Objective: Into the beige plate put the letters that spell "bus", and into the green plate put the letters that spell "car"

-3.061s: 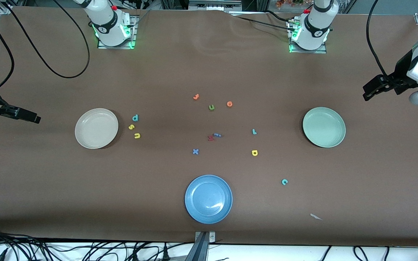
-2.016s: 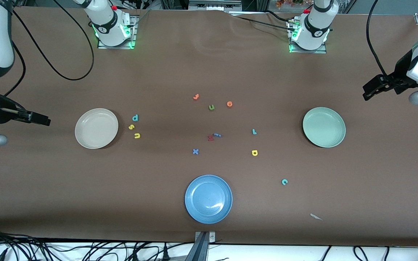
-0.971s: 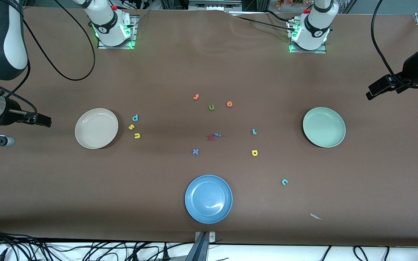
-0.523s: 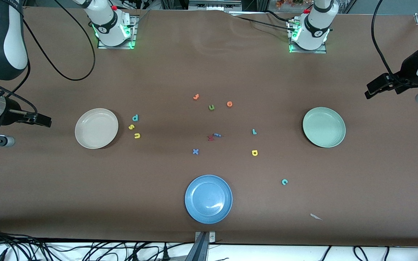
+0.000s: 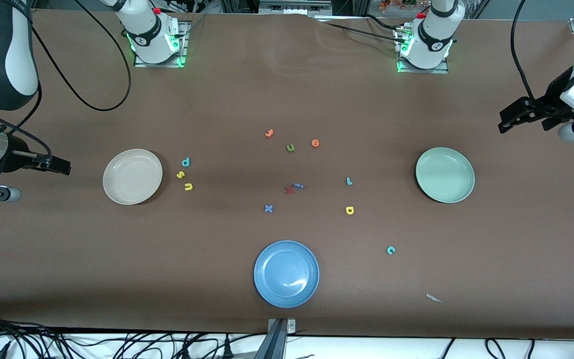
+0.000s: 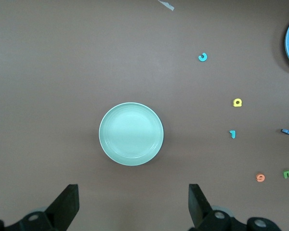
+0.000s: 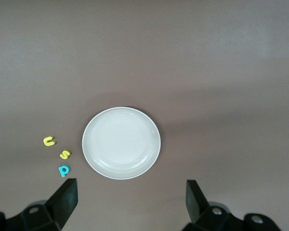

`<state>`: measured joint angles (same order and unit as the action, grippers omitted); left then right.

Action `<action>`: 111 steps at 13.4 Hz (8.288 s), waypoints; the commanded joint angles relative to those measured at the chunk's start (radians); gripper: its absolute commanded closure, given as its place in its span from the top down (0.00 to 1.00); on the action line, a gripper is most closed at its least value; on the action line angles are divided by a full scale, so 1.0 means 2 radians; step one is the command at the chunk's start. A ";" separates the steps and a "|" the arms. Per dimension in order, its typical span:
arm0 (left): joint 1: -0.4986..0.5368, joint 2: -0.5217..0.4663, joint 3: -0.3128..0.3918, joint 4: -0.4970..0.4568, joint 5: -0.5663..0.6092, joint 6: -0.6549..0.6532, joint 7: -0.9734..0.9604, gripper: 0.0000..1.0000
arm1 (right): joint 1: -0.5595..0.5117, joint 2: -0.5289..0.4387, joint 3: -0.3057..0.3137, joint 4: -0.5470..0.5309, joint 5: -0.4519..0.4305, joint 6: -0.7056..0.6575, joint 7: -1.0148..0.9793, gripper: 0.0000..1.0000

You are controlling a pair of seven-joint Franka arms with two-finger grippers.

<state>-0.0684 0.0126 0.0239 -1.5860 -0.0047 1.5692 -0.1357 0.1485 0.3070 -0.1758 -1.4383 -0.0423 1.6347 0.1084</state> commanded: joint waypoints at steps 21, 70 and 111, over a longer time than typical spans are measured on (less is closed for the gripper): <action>-0.003 0.003 -0.004 0.014 0.011 -0.037 0.008 1.00 | 0.001 -0.003 0.002 -0.004 -0.006 0.000 0.005 0.99; -0.121 0.220 -0.031 -0.068 -0.015 0.229 0.010 1.00 | 0.120 0.027 0.064 -0.405 0.065 0.414 0.281 0.72; -0.199 0.295 -0.028 -0.157 -0.091 0.406 -0.016 0.43 | 0.115 0.014 -0.070 -0.253 0.061 0.148 0.115 0.20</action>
<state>-0.4486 0.6123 -0.0407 -1.8801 -0.1570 2.3682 -0.1735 0.3840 0.3416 -0.2600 -1.9388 0.0760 1.9580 0.4591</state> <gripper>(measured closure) 0.564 0.727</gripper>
